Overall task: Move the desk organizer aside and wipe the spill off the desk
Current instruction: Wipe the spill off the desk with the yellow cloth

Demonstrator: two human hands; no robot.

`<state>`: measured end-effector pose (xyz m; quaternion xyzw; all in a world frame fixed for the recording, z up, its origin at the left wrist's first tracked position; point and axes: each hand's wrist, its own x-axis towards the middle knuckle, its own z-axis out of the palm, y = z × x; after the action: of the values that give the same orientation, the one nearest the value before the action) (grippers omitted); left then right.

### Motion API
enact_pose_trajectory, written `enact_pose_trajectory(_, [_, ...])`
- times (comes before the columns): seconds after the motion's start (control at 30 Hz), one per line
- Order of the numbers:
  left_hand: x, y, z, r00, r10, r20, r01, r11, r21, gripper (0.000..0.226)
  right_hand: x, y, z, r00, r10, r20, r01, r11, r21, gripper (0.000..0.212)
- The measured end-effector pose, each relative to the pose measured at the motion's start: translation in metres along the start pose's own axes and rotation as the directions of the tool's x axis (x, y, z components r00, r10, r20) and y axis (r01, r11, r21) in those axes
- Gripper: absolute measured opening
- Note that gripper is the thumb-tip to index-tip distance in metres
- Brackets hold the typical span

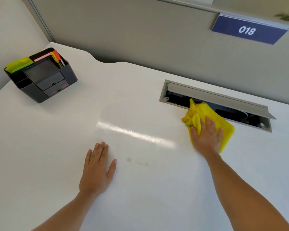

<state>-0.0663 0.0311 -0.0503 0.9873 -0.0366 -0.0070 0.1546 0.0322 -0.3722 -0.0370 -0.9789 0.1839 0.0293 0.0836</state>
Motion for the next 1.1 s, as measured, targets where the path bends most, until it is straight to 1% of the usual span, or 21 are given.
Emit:
enact_pose_trajectory(0.1, [0.001, 0.001, -0.002, 1.000, 0.000, 0.000, 0.000, 1.000, 0.008, 0.070, -0.017, 0.040, -0.004, 0.990, 0.143, -0.017, -0.142, 0.990, 0.012, 0.066])
enact_pose_trajectory(0.17, [0.001, 0.003, -0.003, 1.000, -0.003, -0.002, 0.003, 1.000, 0.012, 0.071, -0.030, 0.052, -0.005, 0.975, 0.223, -0.016, -0.222, 0.975, 0.023, 0.067])
enact_pose_trajectory(0.27, [0.000, 0.005, -0.003, 1.000, 0.003, -0.005, -0.003, 1.000, 0.023, 0.072, -0.048, 0.045, -0.005, 0.952, 0.306, -0.005, -0.305, 0.951, 0.052, 0.066])
enact_pose_trajectory(0.33, [-0.001, 0.007, -0.003, 1.000, 0.007, -0.006, -0.007, 1.000, 0.025, 0.072, -0.061, 0.032, -0.004, 0.950, 0.314, 0.000, -0.313, 0.948, 0.052, 0.066])
enact_pose_trajectory(0.43, [-0.001, 0.007, -0.003, 1.000, 0.001, -0.011, 0.000, 1.000, 0.022, 0.071, -0.079, 0.004, 0.003, 0.973, 0.232, 0.017, -0.232, 0.972, 0.022, 0.067])
enact_pose_trajectory(0.57, [-0.002, 0.008, -0.003, 1.000, 0.007, -0.021, -0.006, 1.000, 0.027, 0.072, -0.117, -0.042, 0.017, 0.999, 0.012, 0.052, -0.010, 0.999, -0.031, 0.068])
enact_pose_trajectory(0.7, [-0.003, 0.009, -0.001, 1.000, 0.008, -0.030, -0.007, 0.999, 0.040, 0.073, -0.157, -0.094, 0.026, 0.981, -0.192, 0.029, 0.192, 0.981, 0.006, 0.065])
enact_pose_trajectory(0.77, [-0.001, 0.010, -0.002, 0.999, 0.008, -0.040, -0.006, 0.999, 0.044, 0.074, -0.174, -0.114, 0.032, 0.964, -0.265, 0.021, 0.264, 0.964, 0.007, 0.065])
enact_pose_trajectory(0.9, [0.000, 0.011, 0.000, 0.999, 0.010, -0.032, -0.008, 0.999, 0.054, 0.074, -0.196, -0.130, 0.038, 0.942, -0.335, 0.037, 0.335, 0.942, -0.013, 0.065])
enact_pose_trajectory(1.1, [-0.001, 0.009, 0.002, 0.998, 0.026, -0.057, -0.023, 0.999, 0.042, 0.073, -0.195, -0.136, 0.037, 0.923, -0.376, 0.075, 0.379, 0.925, -0.026, 0.067])
